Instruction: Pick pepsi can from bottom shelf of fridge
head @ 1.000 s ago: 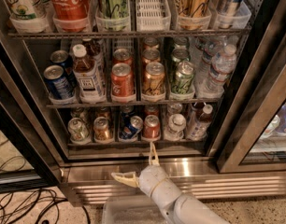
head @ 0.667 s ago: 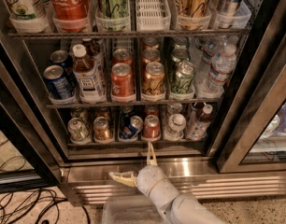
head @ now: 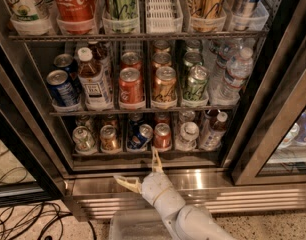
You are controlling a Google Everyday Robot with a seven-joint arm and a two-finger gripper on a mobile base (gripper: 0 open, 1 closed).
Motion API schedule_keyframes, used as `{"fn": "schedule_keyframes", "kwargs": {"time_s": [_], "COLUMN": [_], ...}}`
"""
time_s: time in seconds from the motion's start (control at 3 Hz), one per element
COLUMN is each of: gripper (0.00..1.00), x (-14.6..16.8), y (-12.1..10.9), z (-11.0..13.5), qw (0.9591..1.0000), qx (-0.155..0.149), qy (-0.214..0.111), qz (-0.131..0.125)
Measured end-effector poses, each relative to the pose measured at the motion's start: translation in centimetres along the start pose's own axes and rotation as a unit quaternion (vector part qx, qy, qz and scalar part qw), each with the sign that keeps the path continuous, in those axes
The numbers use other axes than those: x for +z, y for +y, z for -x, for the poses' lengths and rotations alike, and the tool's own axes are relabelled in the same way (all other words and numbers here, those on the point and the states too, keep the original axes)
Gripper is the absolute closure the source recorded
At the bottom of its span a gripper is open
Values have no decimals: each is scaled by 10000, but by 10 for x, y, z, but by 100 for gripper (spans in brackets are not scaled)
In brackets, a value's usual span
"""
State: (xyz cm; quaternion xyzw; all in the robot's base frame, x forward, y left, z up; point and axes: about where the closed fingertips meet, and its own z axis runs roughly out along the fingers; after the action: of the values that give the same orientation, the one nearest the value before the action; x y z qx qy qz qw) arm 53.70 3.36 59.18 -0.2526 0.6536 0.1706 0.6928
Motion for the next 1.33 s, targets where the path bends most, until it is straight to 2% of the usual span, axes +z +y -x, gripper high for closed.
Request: {"fn": "schedule_keyframes", "kwargs": {"time_s": [0.67,1.33], "gripper": [22,27], "x": [16,25], "y": [-8,-28], "z": [4,-3], "qw": [9996,9979], "qx": [-1,-119], "qy": [-217,-135], "qz": [-195,-623]}}
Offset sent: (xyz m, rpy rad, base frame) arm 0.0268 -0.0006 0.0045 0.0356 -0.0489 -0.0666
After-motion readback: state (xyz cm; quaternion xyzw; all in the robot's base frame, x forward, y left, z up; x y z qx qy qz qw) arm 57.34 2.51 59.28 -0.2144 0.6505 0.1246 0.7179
